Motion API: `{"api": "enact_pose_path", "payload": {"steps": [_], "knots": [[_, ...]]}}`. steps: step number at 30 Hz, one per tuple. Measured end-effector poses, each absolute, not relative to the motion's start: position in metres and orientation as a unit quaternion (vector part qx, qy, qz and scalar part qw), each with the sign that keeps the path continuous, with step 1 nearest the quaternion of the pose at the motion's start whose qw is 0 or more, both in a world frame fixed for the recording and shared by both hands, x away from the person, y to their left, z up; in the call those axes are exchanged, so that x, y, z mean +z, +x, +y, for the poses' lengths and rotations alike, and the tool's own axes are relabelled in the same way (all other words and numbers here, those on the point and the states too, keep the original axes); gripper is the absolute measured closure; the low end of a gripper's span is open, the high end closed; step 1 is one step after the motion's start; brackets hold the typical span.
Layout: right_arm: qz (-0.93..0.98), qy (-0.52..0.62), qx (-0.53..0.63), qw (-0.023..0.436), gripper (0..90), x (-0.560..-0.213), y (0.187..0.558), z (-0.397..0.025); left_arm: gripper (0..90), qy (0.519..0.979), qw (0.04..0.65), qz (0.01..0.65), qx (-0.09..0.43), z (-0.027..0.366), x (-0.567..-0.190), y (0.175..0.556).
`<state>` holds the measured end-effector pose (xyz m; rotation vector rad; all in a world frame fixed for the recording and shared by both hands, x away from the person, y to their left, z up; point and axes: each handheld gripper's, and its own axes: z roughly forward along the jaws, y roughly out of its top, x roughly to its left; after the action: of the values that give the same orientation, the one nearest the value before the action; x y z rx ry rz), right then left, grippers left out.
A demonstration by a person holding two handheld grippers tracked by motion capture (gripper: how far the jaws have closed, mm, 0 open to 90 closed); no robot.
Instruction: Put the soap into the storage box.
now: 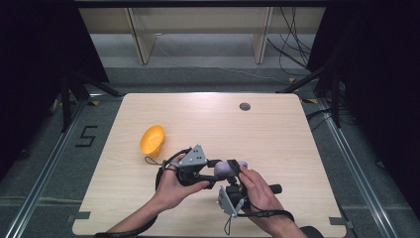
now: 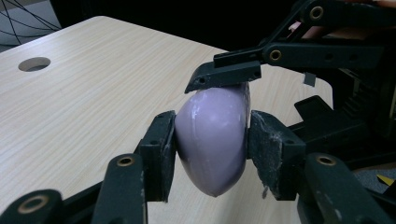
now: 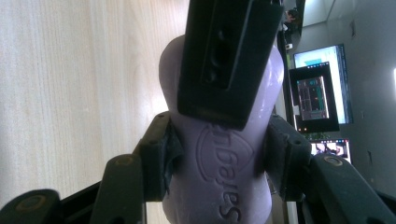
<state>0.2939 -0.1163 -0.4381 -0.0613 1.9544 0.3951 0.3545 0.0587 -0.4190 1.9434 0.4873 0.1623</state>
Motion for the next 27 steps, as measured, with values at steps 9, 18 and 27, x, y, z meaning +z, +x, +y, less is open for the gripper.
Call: {"api": "enact_pose_path", "payload": {"steps": [9, 18, 27], "knots": [[0.821, -0.028, 0.166, 0.545, 50.1, -0.4381, 0.2930, -0.1162, 52.0, 0.816, 0.537, 0.206, 0.060, 0.0575, -0.4193, 0.3565], [0.820, -0.036, 0.167, 0.546, 50.1, -0.4380, 0.2930, -0.1159, 52.6, 0.815, 0.537, 0.209, 0.051, 0.0584, -0.4195, 0.3579], [0.819, -0.033, 0.168, 0.547, 50.1, -0.4383, 0.2924, -0.1161, 52.9, 0.816, 0.537, 0.208, 0.048, 0.0587, -0.4192, 0.3583]]}}
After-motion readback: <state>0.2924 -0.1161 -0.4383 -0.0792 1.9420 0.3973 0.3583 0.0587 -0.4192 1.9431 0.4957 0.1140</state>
